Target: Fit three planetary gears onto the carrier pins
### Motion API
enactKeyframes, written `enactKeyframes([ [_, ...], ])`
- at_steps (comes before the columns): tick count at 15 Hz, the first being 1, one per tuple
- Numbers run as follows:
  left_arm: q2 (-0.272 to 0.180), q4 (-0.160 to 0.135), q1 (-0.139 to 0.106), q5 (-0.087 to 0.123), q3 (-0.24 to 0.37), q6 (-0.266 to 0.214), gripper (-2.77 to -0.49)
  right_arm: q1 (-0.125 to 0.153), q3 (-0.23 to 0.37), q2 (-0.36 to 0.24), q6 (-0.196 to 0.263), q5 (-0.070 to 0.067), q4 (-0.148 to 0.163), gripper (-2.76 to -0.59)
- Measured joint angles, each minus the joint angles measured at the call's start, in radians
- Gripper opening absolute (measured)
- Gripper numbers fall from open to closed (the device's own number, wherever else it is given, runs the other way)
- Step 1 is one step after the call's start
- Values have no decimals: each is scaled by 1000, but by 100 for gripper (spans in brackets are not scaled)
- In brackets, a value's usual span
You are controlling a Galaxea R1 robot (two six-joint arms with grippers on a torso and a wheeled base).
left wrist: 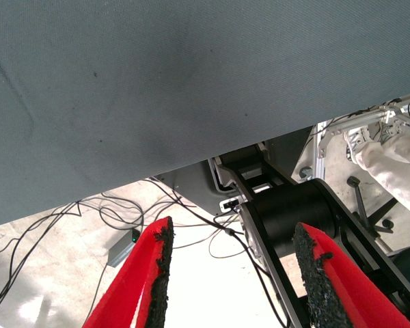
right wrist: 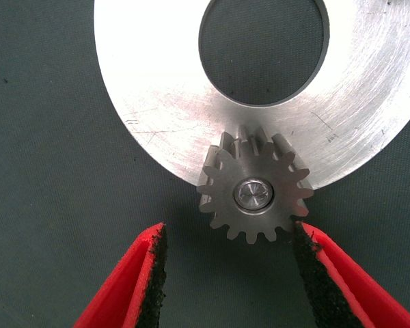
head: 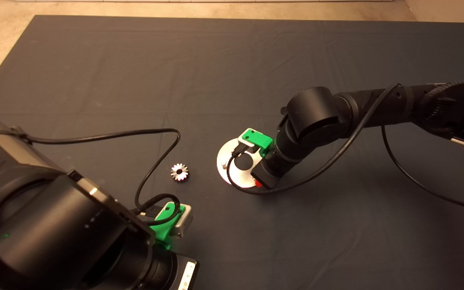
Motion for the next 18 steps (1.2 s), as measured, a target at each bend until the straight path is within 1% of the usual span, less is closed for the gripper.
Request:
enactKeyframes([
  [4,0,0,0,0,0,0,-208,2,0,-2,0,0,2,-204],
  [5,0,0,0,0,0,0,-208,10,-2,-5,0,0,3,-204],
  [6,0,0,0,0,0,0,-208,33,-7,-12,0,0,6,-204],
  [8,0,0,0,0,0,0,-208,105,-33,-35,-1,0,11,-204],
  [9,0,0,0,0,0,0,-208,133,-50,-49,-2,0,20,-204],
  [10,0,0,0,0,0,0,-208,146,-61,-64,-8,-1,28,-204],
  [12,0,0,0,0,0,0,-208,142,-62,-93,-17,1,44,-204],
  [13,0,0,0,0,0,0,-208,136,-61,-115,-19,3,50,-204],
  [14,0,0,0,0,0,0,-208,134,-61,-142,-19,2,52,-204],
  [16,0,0,0,0,0,0,-208,133,-61,-187,-19,-6,52,-204],
  [17,0,0,0,0,0,0,-208,129,-65,-198,-19,-10,52,-204],
  [18,0,0,0,0,0,0,-208,123,-72,-201,-19,-12,52,-204],
])
